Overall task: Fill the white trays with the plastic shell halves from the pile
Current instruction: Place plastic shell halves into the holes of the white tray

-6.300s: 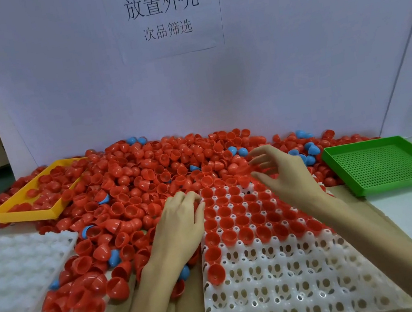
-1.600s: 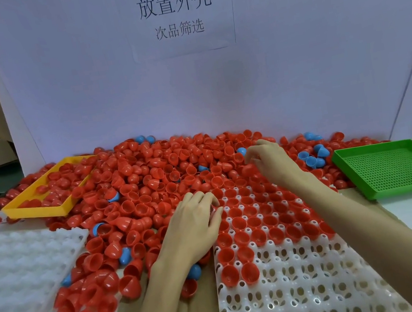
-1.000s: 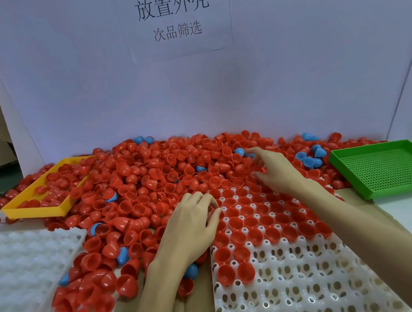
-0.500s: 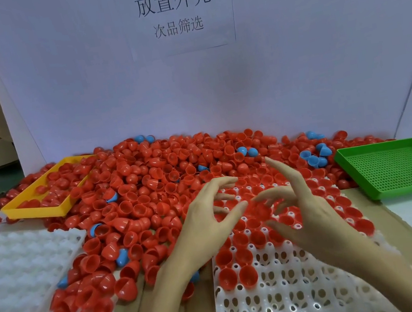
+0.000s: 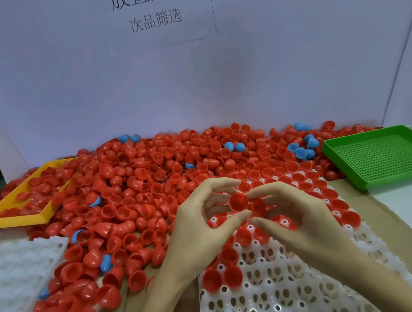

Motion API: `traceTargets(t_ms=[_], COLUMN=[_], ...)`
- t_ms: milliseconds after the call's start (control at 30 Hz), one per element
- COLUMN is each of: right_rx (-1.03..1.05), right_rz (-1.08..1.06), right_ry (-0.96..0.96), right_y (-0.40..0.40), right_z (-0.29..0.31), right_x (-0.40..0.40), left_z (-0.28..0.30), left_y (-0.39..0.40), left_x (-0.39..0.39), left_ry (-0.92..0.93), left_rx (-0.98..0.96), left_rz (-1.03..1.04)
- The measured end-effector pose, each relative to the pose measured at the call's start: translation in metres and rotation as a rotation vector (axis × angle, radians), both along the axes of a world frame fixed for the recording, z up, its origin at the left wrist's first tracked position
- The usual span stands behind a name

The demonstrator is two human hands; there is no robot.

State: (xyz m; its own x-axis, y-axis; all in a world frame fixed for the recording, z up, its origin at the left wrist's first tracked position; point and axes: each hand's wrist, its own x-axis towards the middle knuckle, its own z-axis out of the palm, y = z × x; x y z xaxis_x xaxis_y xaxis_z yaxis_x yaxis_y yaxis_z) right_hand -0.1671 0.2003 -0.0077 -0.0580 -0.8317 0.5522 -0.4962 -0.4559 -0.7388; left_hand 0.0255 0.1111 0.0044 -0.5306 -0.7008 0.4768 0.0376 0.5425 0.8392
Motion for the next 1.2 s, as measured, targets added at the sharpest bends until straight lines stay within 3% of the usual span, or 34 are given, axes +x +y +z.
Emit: traceTargets(t_ms=[100,433,800,1200], right_rx=[-0.001,0.045,-0.003,0.043], right_rz=[-0.013,0.019,0.002,-0.027], right_ry=[-0.046,-0.215,-0.141,-0.110], right_y=[0.002,0.007,0.005,0.009], right_z=[0.001,0.006,0.003,0.003], right_x=[-0.001,0.004,0.003,0.004], left_z=[0.000,0.006,0.003,-0.005], left_y=[0.002,0.004,0.002,0.000], left_x=[-0.001,0.003,0.001,-0.002], left_ry=[0.002,0.046,-0.012,-0.110], left_rx=[-0.037,0.117,-0.034,0.054], left_rz=[0.007,-0.027,-0.010,0.019])
